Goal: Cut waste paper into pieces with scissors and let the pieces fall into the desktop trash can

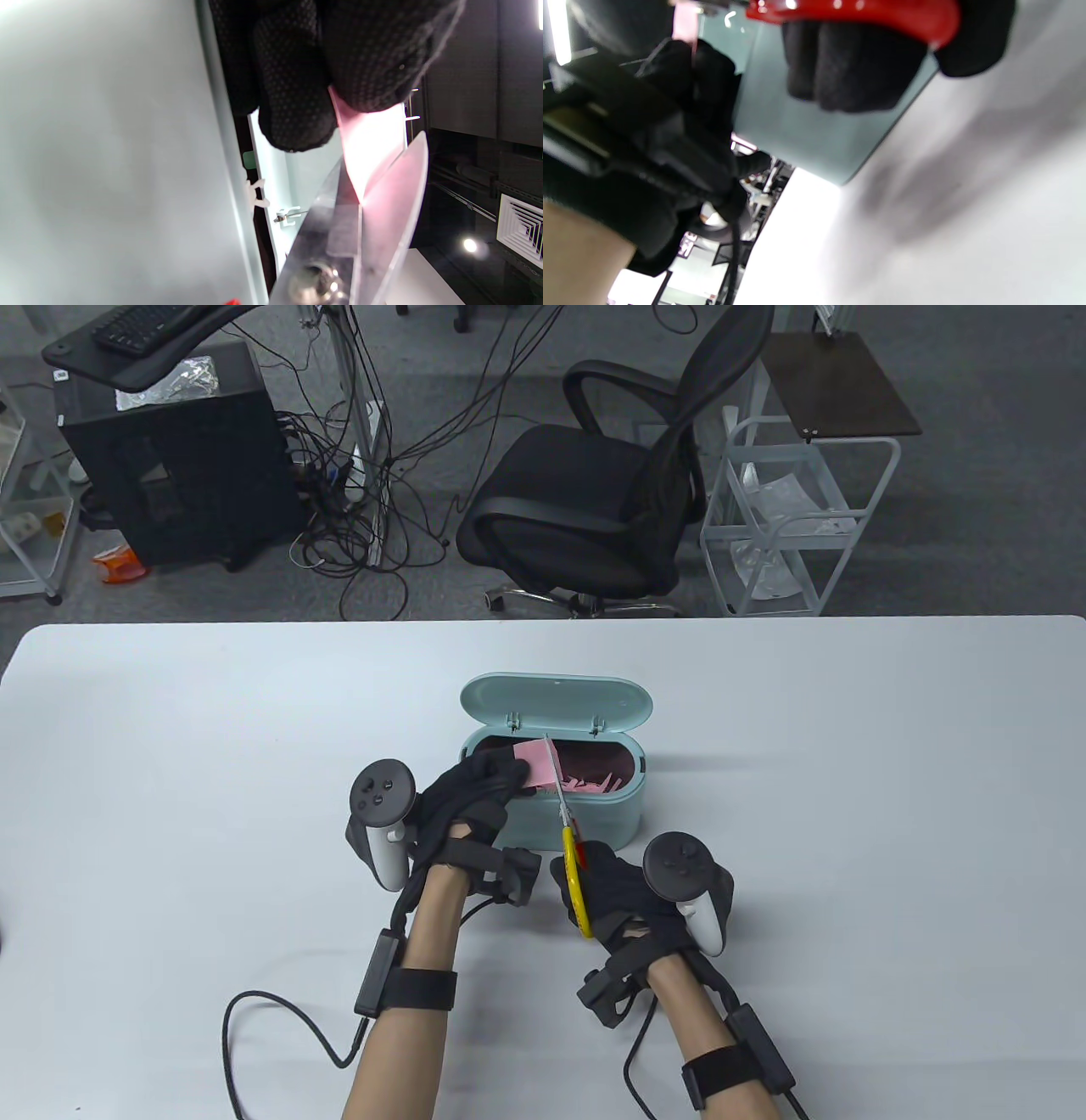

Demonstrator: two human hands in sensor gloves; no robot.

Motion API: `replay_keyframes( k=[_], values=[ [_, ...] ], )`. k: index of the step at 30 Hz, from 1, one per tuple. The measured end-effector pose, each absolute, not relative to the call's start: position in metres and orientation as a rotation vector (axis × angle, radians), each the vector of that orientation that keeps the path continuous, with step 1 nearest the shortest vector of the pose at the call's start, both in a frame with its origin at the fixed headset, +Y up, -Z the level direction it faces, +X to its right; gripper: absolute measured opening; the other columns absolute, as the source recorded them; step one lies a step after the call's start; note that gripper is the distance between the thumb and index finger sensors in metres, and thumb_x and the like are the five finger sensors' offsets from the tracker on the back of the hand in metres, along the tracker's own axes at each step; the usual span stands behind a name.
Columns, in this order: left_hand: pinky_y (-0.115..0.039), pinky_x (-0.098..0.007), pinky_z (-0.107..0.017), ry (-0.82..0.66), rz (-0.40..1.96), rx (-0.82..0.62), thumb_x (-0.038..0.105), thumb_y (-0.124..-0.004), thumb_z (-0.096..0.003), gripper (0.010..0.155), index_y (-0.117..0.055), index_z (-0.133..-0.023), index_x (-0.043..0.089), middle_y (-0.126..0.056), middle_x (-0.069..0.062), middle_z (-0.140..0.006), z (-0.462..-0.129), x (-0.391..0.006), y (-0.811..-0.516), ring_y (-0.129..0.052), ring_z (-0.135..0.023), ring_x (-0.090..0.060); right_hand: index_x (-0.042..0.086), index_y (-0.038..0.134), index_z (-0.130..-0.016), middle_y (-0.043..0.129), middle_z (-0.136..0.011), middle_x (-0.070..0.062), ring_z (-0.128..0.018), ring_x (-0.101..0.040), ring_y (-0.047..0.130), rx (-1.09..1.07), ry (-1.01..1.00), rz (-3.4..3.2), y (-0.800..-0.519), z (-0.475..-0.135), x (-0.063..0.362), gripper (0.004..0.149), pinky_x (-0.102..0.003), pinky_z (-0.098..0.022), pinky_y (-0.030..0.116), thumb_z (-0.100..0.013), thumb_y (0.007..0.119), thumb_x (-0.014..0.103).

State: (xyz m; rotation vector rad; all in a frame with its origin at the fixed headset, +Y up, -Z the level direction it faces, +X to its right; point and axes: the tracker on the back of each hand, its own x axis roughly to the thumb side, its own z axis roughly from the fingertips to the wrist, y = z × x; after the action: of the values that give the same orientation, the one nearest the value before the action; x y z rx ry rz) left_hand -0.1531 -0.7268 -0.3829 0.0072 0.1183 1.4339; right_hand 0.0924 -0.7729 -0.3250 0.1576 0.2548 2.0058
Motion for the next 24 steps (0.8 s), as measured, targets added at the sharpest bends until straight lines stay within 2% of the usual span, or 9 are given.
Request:
replay_keyframes(
  k=[10,14,19,24],
  values=[
    [-0.032,-0.069,-0.072,0.116,1.436,0.005,0.042,-0.089,-0.04,0.039,-0.096,-0.075,0.025,-0.107,0.007,-0.063,-0.3832,-0.1535,-0.727,-0.095,-0.08,-0.018,0.009,0.08,-0.075,0.099,-0.047,0.003,-0.017,-0.013,0.102,0.139,0.175,1.983,-0.7681,-0.3248,0.095,0.062,-0.047,-0.05,0.086,-0.039,0.071,0.058],
    [-0.031,-0.069,-0.072,0.113,1.433,0.005,0.042,-0.089,-0.0406,0.039,-0.096,-0.075,0.025,-0.108,0.007,-0.064,-0.3834,-0.1535,-0.7269,-0.095,-0.079,-0.018,0.011,0.081,-0.075,0.099,-0.046,0.003,-0.016,-0.013,0.102,0.133,0.173,1.973,-0.7678,-0.3246,0.0969,0.06,-0.047,-0.05,0.086,-0.038,0.073,0.058],
    [-0.032,-0.069,-0.072,0.093,1.383,0.005,0.042,-0.087,-0.0414,0.039,-0.096,-0.075,0.024,-0.107,0.007,-0.064,-0.3846,-0.1526,-0.7253,-0.094,-0.08,-0.02,0.012,0.073,-0.083,0.092,-0.064,-0.004,-0.033,-0.019,0.099,0.172,0.272,1.991,-0.7672,-0.3255,0.0968,0.069,-0.056,-0.058,0.074,-0.04,0.069,0.066],
    [-0.032,-0.07,-0.072,0.078,1.355,-0.002,0.043,-0.088,-0.0407,0.039,-0.096,-0.074,0.025,-0.108,0.008,-0.063,-0.3853,-0.1523,-0.7246,-0.094,-0.08,-0.019,0.013,0.072,-0.084,0.091,-0.066,-0.005,-0.036,-0.021,0.098,0.168,0.268,1.985,-0.7655,-0.3266,0.0942,0.069,-0.057,-0.059,0.073,-0.041,0.068,0.067]
  ],
)
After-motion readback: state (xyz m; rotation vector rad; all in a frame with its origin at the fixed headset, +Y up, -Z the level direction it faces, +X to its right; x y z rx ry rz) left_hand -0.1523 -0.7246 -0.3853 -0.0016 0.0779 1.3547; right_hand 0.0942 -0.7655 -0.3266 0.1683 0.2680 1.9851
